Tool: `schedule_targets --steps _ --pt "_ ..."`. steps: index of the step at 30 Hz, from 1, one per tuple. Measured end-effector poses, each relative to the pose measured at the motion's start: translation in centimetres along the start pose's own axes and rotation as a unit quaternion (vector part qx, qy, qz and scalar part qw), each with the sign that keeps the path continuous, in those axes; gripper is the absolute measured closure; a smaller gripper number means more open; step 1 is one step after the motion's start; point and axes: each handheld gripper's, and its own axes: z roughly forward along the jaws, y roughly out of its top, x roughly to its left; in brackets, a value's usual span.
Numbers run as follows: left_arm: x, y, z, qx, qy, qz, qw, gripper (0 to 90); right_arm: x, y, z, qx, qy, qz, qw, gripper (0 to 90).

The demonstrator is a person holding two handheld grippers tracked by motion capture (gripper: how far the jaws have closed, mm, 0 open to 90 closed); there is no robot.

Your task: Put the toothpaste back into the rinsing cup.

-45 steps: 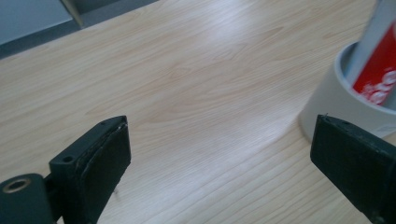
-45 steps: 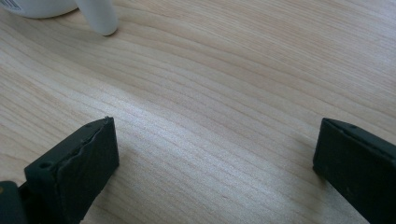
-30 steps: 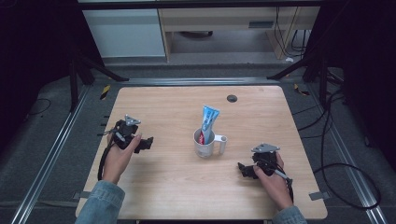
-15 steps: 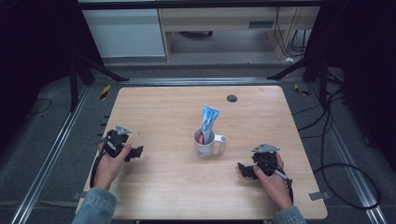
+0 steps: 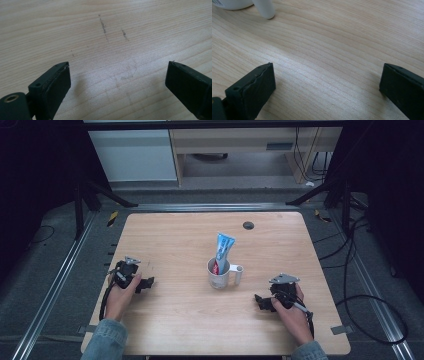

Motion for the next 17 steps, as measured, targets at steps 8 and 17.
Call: schedule_targets --steps 8,17 --pt "0.4 -0.3 1.0 -0.019 -0.004 -0.017 0.9997 4.5 0.0 0.0 0.0 0.0 0.0 0.0 1.0 0.6" --pt "0.4 -1.2 1.3 -0.055 -0.001 -0.019 0.9983 0.0 0.2 -0.1 -0.1 -0.001 -0.003 0.0 1.0 0.6"
